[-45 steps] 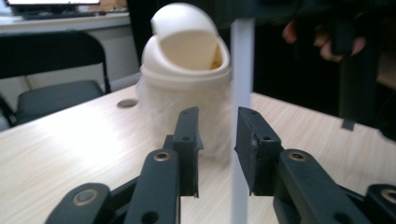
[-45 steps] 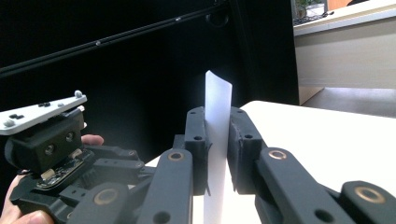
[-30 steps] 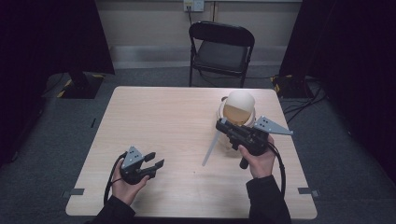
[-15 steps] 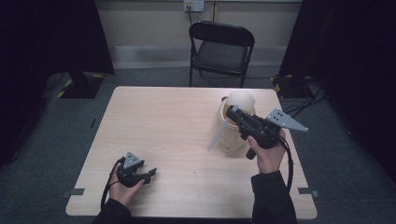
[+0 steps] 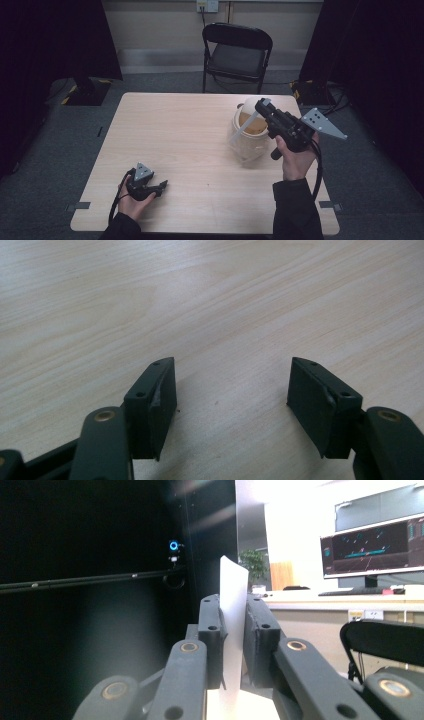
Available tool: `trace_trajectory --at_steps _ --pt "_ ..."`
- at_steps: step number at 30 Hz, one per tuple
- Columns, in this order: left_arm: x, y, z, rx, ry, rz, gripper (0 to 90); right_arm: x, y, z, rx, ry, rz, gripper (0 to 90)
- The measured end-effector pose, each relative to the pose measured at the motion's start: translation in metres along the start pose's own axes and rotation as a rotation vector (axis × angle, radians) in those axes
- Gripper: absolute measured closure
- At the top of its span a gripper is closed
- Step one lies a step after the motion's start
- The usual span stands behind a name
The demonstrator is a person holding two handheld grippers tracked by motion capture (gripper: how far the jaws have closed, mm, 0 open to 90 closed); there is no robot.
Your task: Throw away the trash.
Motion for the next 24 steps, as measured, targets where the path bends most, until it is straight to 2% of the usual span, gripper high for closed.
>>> trace_trajectory --at_steps 10,14,15,16,17,24 --pt "0.0 0.0 0.0 0.0 0.0 0.0 36.0 -0.011 -0.009 -0.018 -0.064 -0.024 0.063 80.8" --pt "0.0 0.0 0.0 0.0 0.001 0.0 36.0 -0.017 -0.014 -0.024 -0.09 -0.048 0.112 80.8" --pt "0.0 0.0 0.0 0.0 0.0 0.0 36.0 -0.022 -0.015 -0.024 -0.091 -0.064 0.142 80.8" --pt "0.0 0.0 0.0 0.0 0.001 -0.001 36.0 -0.022 -0.015 -0.024 -0.091 -0.064 0.142 80.8" --pt "0.0 0.0 0.0 0.0 0.001 -0.001 36.0 -0.028 -0.015 -0.022 -0.088 -0.067 0.163 80.8" --pt "0.0 0.0 0.0 0.001 0.002 0.0 36.0 -0.038 -0.01 -0.013 -0.066 -0.078 0.194 80.8"
Point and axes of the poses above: each handheld gripper's, and its own axes: y roughly forward along the jaws, z roughly out of its underside, x roughly to its left, the point moved 10 cm from there along y, roughly forward along the jaws, and after that the axes turned 11 degrees about x, right-handed, at the moved point
